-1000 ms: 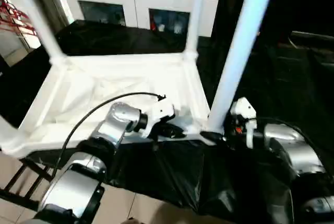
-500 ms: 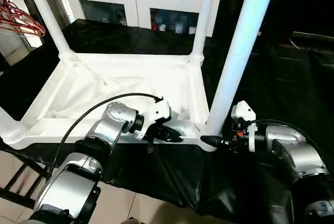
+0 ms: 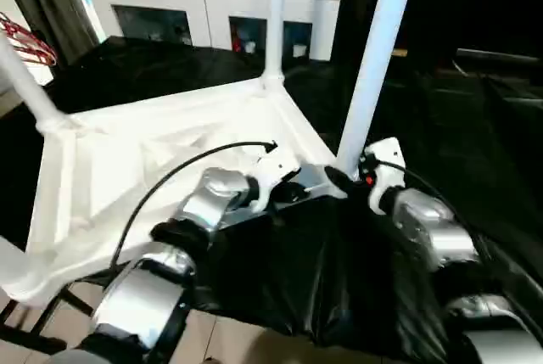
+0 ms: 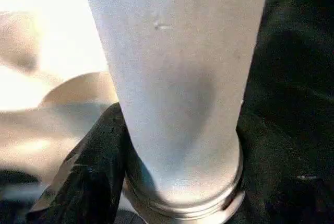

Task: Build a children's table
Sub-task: Rotate leg to tighten

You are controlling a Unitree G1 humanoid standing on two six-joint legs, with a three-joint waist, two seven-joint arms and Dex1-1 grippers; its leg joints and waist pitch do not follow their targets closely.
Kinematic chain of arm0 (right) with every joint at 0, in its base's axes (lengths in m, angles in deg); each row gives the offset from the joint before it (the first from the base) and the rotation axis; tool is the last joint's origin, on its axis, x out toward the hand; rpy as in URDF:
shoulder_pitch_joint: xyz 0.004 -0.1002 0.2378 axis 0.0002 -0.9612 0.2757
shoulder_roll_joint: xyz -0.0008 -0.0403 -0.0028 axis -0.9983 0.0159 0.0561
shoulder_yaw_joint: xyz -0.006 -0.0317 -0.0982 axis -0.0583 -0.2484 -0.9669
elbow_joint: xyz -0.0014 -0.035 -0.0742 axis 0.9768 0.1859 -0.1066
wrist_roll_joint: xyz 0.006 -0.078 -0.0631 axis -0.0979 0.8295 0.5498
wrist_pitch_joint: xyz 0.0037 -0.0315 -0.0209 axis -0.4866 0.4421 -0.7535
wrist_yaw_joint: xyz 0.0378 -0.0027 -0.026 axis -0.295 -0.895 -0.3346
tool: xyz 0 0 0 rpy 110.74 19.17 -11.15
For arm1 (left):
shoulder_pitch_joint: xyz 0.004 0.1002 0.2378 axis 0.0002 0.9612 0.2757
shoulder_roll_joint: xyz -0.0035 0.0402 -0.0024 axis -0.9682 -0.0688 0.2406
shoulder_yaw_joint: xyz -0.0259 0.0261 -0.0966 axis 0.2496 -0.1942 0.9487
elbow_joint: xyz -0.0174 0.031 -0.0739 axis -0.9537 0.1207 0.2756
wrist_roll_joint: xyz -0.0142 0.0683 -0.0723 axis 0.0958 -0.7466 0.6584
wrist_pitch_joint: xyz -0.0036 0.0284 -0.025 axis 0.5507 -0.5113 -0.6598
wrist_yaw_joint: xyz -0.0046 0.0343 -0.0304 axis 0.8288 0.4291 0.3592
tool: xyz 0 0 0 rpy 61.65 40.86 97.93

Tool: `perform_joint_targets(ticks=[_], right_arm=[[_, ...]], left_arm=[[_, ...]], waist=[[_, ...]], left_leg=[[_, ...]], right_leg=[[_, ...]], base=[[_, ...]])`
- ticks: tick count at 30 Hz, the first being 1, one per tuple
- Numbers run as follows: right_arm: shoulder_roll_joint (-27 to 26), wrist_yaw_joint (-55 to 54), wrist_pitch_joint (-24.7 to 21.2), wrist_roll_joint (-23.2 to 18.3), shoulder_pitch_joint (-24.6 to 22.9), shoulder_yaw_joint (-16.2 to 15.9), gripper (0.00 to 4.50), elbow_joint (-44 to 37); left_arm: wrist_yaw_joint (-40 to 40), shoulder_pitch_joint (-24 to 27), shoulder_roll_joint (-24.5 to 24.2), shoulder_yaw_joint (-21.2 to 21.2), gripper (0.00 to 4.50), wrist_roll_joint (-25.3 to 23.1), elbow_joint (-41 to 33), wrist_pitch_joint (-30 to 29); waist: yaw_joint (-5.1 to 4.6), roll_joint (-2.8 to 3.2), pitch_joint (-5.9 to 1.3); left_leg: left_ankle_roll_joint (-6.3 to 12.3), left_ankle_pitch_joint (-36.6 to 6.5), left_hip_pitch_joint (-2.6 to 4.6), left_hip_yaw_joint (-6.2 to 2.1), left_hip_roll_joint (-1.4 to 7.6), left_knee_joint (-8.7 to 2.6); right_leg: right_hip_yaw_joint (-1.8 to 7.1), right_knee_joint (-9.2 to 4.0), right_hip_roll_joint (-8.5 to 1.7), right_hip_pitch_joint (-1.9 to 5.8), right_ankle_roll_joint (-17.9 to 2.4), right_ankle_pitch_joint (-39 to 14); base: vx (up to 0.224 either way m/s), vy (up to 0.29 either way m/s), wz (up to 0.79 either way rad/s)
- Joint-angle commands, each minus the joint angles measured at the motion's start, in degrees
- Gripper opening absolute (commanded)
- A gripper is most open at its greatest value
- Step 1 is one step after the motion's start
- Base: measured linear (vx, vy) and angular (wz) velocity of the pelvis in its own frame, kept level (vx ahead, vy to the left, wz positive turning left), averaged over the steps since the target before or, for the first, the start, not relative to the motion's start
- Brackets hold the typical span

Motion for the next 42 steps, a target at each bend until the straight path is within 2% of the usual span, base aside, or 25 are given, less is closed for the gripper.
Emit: perform_joint_targets(ticks=[1, 2, 4, 8, 10, 14, 17, 20, 21, 22, 23, 26, 30, 32, 37, 42], right_arm=[[-1.48, -0.68, -1.06, 1.61, -0.77, -1.63, 3.21, 3.40], [-1.84, 0.87, -0.96, 0.64, -0.73, -1.37, 3.35, 2.85], [-1.93, 2.30, -1.02, -0.04, -0.73, -1.25, 3.35, 2.37], [0.54, 6.83, 0.35, 0.58, -1.05, -2.67, 3.79, 0.66], [1.81, 8.88, 1.11, 0.81, -1.31, -3.25, 3.79, 0.19], [5.28, 16.29, 3.49, 1.45, -2.34, -4.80, 3.79, -1.25], [7.29, 22.97, 3.63, 0.85, -3.86, -6.33, 3.79, -4.01], [10.75, 33.43, 3.01, -0.83, -6.94, -9.43, 3.79, -9.17], [10.87, 33.78, 2.92, -0.95, -7.04, -9.51, 3.79, -9.37], [11.99, 37.06, 2.23, -2.00, -7.93, -10.14, 3.79, -11.00], [12.91, 39.73, 1.39, -2.86, -8.48, -10.51, 3.79, -12.12], [14.94, 44.49, -0.04, -3.83, -9.74, -11.64, 3.79, -14.77], [15.83, 45.94, 0.08, -3.16, -10.38, -12.08, 3.79, -15.63], [16.14, 47.12, -1.27, -3.96, -10.93, -12.10, 3.50, -16.50], [16.54, 48.14, -2.75, -4.62, -11.70, -12.44, 3.12, -18.18], [16.44, 48.75, -3.54, -4.68, -12.17, -12.67, 2.78, -18.95]], left_arm=[[0.18, -0.89, 2.59, -0.47, 0.00, 0.24, 0.12, 0.46], [-1.11, -0.74, 2.48, -0.88, 0.00, 0.26, -0.12, 1.27], [-2.27, -0.56, 2.25, -1.26, 0.00, 0.33, -0.38, 1.90], [-8.02, 0.50, 0.13, -2.05, 0.00, 0.97, -1.84, 3.98], [-10.45, 1.00, -0.85, -2.23, 0.00, 1.16, -2.44, 4.86], [-17.75, 2.43, -3.34, -2.84, 0.00, 2.54, -4.60, 6.74], [-21.53, 3.06, -4.62, -3.02, 0.00, 3.37, -5.75, 7.04], [-24.88, 3.09, -6.44, -2.95, 0.00, 3.69, -5.93, 7.46], [-24.99, 3.09, -6.51, -2.95, 0.00, 3.69, -5.92, 7.48], [-26.17, 3.09, -7.20, -2.88, 0.00, 3.76, -5.98, 7.66], [-26.82, 3.01, -7.61, -2.78, 0.00, 3.81, -6.01, 7.64], [-27.96, 2.77, -8.49, -2.67, 0.00, 3.93, -5.85, 7.49], [-29.04, 2.67, -9.11, -2.60, 0.00, 3.86, -5.79, 7.00], [-29.55, 2.68, -9.20, -2.48, 0.00, 3.97, -5.74, 7.06], [-30.59, 2.86, -9.25, -2.61, 0.00, 4.14, -5.97, 6.87], [-31.13, 3.20, -9.21, -2.71, 0.00, 4.13, -6.31, 6.66]], waist=[[0.12, -0.61, -3.36], [0.18, -0.50, -3.37], [0.16, -0.53, -3.36], [0.25, -0.56, -3.20], [0.23, -0.46, -3.20], [0.61, -0.45, -3.30], [0.83, -0.47, -3.25], [1.47, -0.47, -3.22], [1.59, -0.41, -3.18], [1.83, -0.46, -3.20], [1.92, -0.88, -3.22], [2.37, -0.47, -3.18], [2.56, -0.62, -3.20], [2.65, -0.66, -3.21], [3.00, -0.62, -3.25], [3.07, -0.60, -3.24]], left_leg=[[3.27, -8.76, 0.71, -2.14, 4.11, -3.84], [3.84, -8.61, 0.65, -2.13, 4.12, -3.82], [4.40, -8.46, 0.62, -2.17, 4.20, -3.87], [4.20, -9.62, 0.67, -2.17, 4.24, -3.92], [4.05, -9.96, 0.69, -2.15, 4.29, -3.95], [5.23, -8.20, 0.48, -1.97, 4.48, -3.76], [5.87, -8.38, 0.46, -1.89, 4.54, -3.66], [6.32, -8.52, 0.49, -1.88, 4.65, -3.61], [6.46, -8.55, 0.49, -1.87, 4.62, -3.63], [6.33, -8.35, 0.53, -1.93, 4.73, -3.68], [6.37, -8.48, 0.57, -1.91, 4.74, -3.69], [6.01, -8.93, 0.76, -1.95, 4.84, -3.70], [5.43, -8.77, 0.69, -1.97, 4.81, -3.75], [5.26, -8.52, 0.67, -1.99, 4.75, -3.73], [5.57, -7.76, 0.75, -1.98, 4.82, -3.69], [5.11, -8.27, 0.74, -2.00, 4.81, -3.71]], right_leg=[[3.28, -4.29, -6.25, 2.46, -13.98, -8.91], [3.31, -4.25, -6.21, 2.50, -13.96, -8.06], [3.25, -4.11, -6.15, 2.54, -14.11, -7.26], [3.27, -4.40, -6.32, 2.53, -13.84, -9.81], [3.27, -4.42, -6.24, 2.49, -13.75, -10.24], [3.16, -3.80, -6.13, 2.63, -14.87, -6.09], [3.07, -3.76, -6.15, 2.67, -15.12, -6.46], [3.13, -3.86, -6.18, 2.65, -14.40, -7.86], [3.12, -3.95, -6.14, 2.56, -14.27, -8.07], [3.14, -3.88, -6.19, 2.55, -14.14, -8.10], [3.11, -3.91, -6.17, 2.57, -14.08, -8.38], [3.14, -4.04, -6.20, 2.33, -13.90, -10.00], [3.14, -3.98, -6.29, 2.29, -14.01, -9.60], [3.13, -4.02, -6.34, 2.36, -13.81, -10.15], [3.11, -3.96, -6.27, 2.25, -13.69, -9.19], [3.08, -4.07, -6.37, 2.29, -13.53, -10.27]], base=[[0.000, 0.000, 0.00], [0.000, 0.000, 0.00], [0.000, 0.000, 0.00], [0.000, 0.000, 0.00], [0.000, 0.000, 0.00], [0.000, 0.000, 0.00], [0.000, 0.000, 0.00], [0.000, 0.000, 0.00], [0.000, 0.000, 0.00], [0.000, 0.000, 0.00], [0.000, 0.000, 0.00], [0.000, 0.000, 0.00], [0.000, 0.000, 0.00], [0.000, 0.000, 0.00], [0.000, 0.000, 0.00], [0.000, 0.000, 0.00]])
